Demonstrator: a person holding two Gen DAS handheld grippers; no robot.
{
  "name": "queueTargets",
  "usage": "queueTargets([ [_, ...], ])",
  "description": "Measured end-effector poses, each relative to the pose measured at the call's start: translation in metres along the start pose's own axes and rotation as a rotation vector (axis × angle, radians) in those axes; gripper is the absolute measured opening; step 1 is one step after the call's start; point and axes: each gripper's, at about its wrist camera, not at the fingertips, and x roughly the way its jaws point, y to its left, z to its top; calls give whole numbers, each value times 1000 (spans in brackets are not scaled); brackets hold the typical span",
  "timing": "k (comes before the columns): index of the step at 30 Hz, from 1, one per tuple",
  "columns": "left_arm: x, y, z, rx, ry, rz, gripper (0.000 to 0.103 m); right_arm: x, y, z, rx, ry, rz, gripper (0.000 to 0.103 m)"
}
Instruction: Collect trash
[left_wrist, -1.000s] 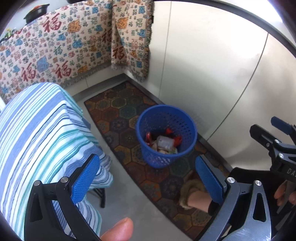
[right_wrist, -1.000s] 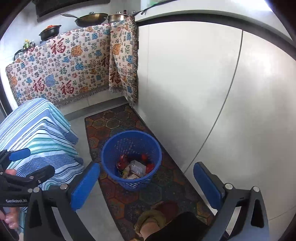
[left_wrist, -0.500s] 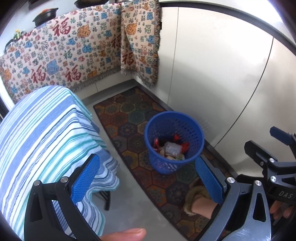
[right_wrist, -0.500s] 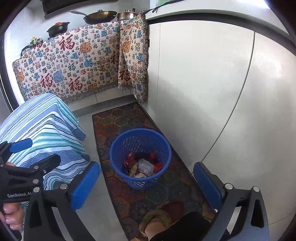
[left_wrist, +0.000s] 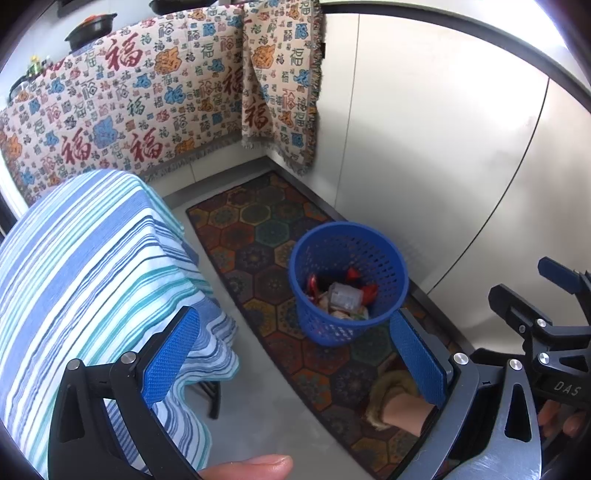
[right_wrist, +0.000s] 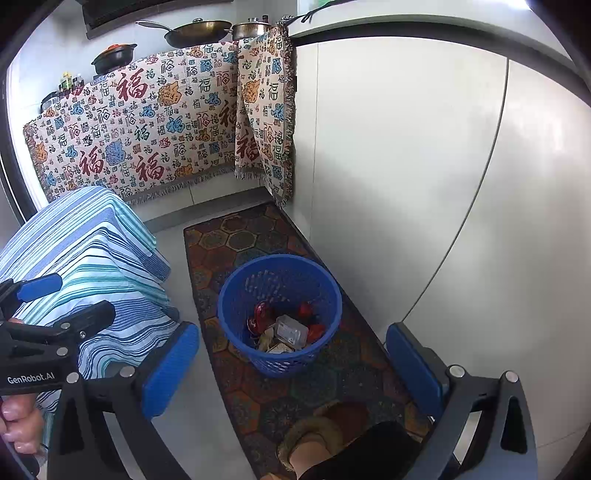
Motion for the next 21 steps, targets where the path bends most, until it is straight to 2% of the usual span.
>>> queueTargets([
  [21,0,0,2,6,-3,-2,103,1,0,0,-2,4,3,103],
])
